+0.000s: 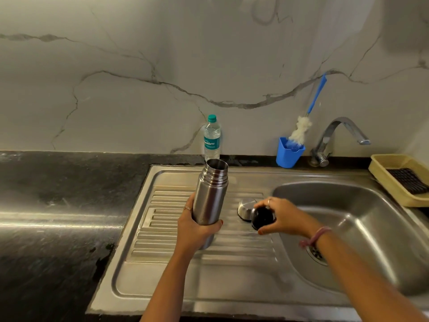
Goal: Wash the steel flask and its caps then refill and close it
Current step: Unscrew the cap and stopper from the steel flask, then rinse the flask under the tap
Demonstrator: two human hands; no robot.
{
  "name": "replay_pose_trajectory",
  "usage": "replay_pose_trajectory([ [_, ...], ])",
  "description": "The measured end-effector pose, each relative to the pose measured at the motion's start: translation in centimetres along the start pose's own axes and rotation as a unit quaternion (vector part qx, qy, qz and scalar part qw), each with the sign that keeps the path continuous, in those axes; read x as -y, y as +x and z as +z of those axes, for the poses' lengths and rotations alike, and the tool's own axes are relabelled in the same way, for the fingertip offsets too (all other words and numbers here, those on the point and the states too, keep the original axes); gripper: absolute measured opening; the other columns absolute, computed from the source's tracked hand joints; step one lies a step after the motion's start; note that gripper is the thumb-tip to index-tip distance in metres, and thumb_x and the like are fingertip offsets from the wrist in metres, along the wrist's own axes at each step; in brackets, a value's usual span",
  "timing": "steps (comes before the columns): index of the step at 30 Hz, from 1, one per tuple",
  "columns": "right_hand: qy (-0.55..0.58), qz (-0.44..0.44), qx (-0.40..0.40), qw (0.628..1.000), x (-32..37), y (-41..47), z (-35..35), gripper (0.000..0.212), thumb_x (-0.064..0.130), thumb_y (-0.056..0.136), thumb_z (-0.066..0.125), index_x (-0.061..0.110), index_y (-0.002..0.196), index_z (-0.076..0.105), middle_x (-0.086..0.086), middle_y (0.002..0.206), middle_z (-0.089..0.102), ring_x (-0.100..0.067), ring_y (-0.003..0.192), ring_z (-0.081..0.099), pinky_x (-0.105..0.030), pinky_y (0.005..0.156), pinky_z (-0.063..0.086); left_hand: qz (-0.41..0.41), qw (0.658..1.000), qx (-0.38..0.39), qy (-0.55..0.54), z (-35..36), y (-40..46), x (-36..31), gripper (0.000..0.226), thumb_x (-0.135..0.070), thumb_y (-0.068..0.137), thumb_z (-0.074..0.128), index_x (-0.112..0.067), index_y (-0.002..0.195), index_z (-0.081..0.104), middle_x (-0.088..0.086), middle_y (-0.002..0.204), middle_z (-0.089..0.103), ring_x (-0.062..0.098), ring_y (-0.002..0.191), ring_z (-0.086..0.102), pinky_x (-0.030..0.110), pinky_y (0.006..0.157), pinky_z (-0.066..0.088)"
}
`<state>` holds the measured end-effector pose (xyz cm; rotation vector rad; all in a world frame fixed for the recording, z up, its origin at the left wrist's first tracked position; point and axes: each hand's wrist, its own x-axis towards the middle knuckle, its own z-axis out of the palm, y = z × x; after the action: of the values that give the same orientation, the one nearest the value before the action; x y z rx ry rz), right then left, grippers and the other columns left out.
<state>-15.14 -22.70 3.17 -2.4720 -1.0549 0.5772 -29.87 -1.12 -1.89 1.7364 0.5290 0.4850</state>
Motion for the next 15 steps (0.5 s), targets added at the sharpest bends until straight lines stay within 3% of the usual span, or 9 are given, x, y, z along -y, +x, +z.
replay_pose_trajectory([
  [8, -0.039, -0.011, 0.004, 0.999, -1.0, 0.5, 5.9, 0.069, 0.033, 0.076, 0.077, 0.019, 0.136, 0.047, 0.001, 0.135, 0.049, -0.014, 0.119, 0.050, -0.018, 0.096, 0.041, -0.005, 1.000, 0.000, 0.009, 0.3, -0.4, -0.5, 0.088, -0.011, 0.057, 0.094, -0.033, 0.130, 0.051, -0.008, 0.110, 0.066, 0.003, 0.092, 0.065, 0.038, 0.085, 0.059],
  [15, -0.045, -0.031, 0.024, 0.998, -0.7, 0.8, 6.5, 0.074, 0.031, 0.078, 0.076, 0.019, 0.142, 0.040, -0.001, 0.140, 0.045, -0.017, 0.123, 0.048, -0.021, 0.100, 0.043, -0.004, 1.000, 0.002, 0.009, 0.7, -0.5, -1.0, 0.092, -0.025, 0.051, 0.092, -0.031, 0.133, 0.050, -0.008, 0.109, 0.067, 0.009, 0.094, 0.067, 0.043, 0.085, 0.059],
])
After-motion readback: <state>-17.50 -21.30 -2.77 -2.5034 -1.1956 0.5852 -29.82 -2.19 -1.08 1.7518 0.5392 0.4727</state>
